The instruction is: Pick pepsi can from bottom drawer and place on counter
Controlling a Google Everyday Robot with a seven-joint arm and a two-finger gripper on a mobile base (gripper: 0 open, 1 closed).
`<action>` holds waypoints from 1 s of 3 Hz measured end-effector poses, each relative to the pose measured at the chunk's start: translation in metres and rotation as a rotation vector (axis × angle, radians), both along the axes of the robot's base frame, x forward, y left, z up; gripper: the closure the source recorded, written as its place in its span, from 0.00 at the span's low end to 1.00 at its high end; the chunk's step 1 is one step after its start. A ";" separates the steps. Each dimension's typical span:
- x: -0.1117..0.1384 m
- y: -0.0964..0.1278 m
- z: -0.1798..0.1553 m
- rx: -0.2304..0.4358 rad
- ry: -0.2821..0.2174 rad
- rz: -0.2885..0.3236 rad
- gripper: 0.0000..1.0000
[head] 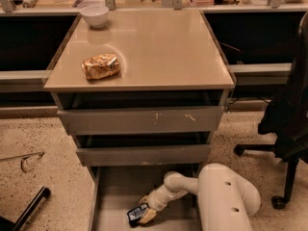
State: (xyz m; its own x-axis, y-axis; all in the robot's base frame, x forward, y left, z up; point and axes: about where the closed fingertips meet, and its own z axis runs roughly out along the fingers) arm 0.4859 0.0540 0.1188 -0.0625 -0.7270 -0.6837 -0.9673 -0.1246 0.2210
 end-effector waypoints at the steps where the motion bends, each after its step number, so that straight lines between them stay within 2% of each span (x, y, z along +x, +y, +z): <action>1: -0.004 -0.001 0.004 0.013 -0.004 -0.005 0.88; 2: 0.014 -0.013 0.050 0.059 -0.129 -0.045 1.00; 3: 0.048 -0.048 0.140 0.087 -0.344 -0.151 1.00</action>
Offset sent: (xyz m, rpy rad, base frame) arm -0.0347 -0.0480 0.1396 0.1488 -0.2429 -0.0878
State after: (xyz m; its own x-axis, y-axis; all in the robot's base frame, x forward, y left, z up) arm 0.5343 0.0065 0.2590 0.0795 -0.6656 -0.7421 -0.9919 0.0210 -0.1250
